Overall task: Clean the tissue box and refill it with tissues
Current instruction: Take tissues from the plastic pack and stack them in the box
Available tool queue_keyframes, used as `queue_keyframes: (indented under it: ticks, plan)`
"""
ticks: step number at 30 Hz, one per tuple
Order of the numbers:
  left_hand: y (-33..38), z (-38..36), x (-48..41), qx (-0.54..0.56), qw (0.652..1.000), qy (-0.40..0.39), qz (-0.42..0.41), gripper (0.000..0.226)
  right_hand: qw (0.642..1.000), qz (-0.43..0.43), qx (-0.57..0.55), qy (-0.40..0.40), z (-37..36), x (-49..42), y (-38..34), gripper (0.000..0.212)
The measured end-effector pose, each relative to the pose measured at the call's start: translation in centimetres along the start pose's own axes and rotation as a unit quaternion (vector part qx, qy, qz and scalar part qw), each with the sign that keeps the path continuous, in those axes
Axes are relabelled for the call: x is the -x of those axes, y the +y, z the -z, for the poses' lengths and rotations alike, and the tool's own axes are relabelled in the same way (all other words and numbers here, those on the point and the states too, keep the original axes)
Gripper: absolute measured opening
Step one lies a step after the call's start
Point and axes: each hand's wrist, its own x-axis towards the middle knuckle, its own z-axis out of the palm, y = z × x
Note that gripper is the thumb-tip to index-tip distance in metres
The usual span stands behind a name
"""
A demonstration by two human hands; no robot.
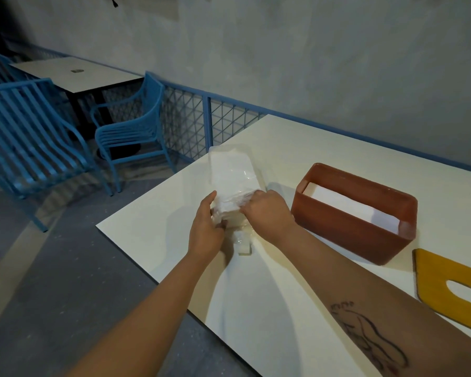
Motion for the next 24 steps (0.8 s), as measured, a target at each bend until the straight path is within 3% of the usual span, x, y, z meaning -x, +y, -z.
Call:
queue_keyframes:
  ticks: [6,14,19,22,24]
  plan:
    - [0.2,-0.3,0.1,0.016,1.000,0.010,0.004,0.071,0.997,0.019,-0.026,0.065,0.1,0.3,0.0,0.028]
    - [-0.4,-0.1,0.3,0.028,1.000,0.010,-0.002,0.065,0.978,0.010,-0.098,0.184,-2.1,2.6,0.3,0.007]
    - [-0.6,-0.2,0.3,0.045,0.999,0.012,-0.002,0.069,0.985,0.010,-0.101,0.137,-2.0,2.3,-0.5,0.047]
    - [-0.3,-0.2,0.6,0.054,0.998,0.015,-0.017,0.069,0.989,0.015,-0.053,0.135,-2.4,1.5,-1.3,0.042]
    - [-0.3,-0.1,0.9,-0.004,0.997,0.036,-0.067,0.072,0.986,0.016,-0.068,0.151,-2.5,1.7,-1.5,0.039]
